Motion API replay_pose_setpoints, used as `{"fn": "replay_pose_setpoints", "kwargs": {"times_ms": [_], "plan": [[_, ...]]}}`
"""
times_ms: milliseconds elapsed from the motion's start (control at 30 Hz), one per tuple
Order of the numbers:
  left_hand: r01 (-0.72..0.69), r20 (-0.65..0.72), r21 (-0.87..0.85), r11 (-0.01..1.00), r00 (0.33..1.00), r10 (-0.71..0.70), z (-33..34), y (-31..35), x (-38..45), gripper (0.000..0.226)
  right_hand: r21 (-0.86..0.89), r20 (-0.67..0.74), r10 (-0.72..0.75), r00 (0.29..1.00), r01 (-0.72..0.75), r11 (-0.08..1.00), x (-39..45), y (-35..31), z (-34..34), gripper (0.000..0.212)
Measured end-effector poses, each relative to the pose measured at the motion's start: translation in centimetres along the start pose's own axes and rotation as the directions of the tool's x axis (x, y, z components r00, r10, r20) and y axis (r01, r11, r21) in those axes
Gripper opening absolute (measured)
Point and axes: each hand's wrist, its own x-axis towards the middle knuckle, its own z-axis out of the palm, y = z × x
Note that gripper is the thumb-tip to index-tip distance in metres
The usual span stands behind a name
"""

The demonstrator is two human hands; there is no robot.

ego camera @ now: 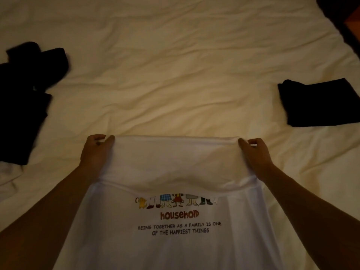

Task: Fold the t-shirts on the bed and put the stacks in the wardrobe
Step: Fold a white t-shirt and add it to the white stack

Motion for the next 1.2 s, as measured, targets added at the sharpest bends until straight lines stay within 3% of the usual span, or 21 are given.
{"fn": "replay_pose_setpoints", "kwargs": {"times_ms": [167,367,433,533,600,667,733,833,933,1067,1133,1200], "plan": [[-0.006,0.079,-0.065,0.998,0.997,0.012,-0.2,0.1,0.6,0.013,-0.112,0.075,-0.069,0.995,0.077,0.991,0.6,-0.7,-0.4,0.031],[-0.123,-0.095,-0.203,0.971,0.990,0.105,0.8,2.4,2.0,0.007,-0.126,-0.073,-0.255,0.964,0.245,0.961,2.3,-4.2,-0.8,0.028],[-0.161,-0.095,-0.125,0.979,0.984,0.150,1.1,3.3,2.9,0.015,-0.128,-0.076,-0.241,0.968,0.230,0.965,3.6,-5.1,-0.7,0.035],[-0.195,-0.125,0.215,0.957,0.966,0.225,1.7,3.1,2.9,0.035,-0.277,-0.027,-0.172,0.985,0.158,0.948,4.3,-4.7,-0.1,0.044],[-0.323,-0.168,0.424,0.846,0.890,0.424,2.6,2.9,1.3,0.045,-0.550,-0.119,-0.324,0.939,0.210,0.808,3.3,-3.9,0.6,0.046],[-0.512,-0.078,0.499,0.699,0.777,0.625,4.2,3.3,-1.5,0.051,-0.709,-0.068,-0.626,0.777,0.404,0.578,0.8,-3.7,2.4,0.041],[-0.650,0.084,0.516,0.559,0.687,0.722,6.8,3.8,-3.9,0.050,-0.671,0.127,-0.765,0.632,0.622,0.403,-2.1,-4.1,5.5,0.037],[-0.713,0.287,0.532,0.457,0.660,0.694,11.5,4.4,-6.8,0.046,-0.591,0.390,-0.725,0.568,0.758,0.276,-4.8,-4.2,10.6,0.052],[-0.666,0.368,0.619,0.416,0.715,0.595,13.5,3.5,-6.7,0.057,-0.634,0.467,-0.634,0.617,0.733,0.246,-3.9,-3.8,12.0,0.067],[-0.572,0.326,0.746,0.341,0.761,0.561,8.9,0.3,-3.8,0.074,-0.759,0.452,-0.549,0.703,0.626,0.176,-1.1,-1.5,8.2,0.083],[-0.525,0.279,0.776,0.351,0.784,0.555,5.7,-1.1,-2.2,0.075,-0.801,0.377,-0.536,0.756,0.556,0.221,0.8,-0.5,5.3,0.085],[-0.466,0.205,0.772,0.432,0.826,0.525,3.1,-1.6,-0.8,0.073,-0.834,0.300,-0.506,0.809,0.480,0.272,2.4,0.0,2.6,0.085]]}}
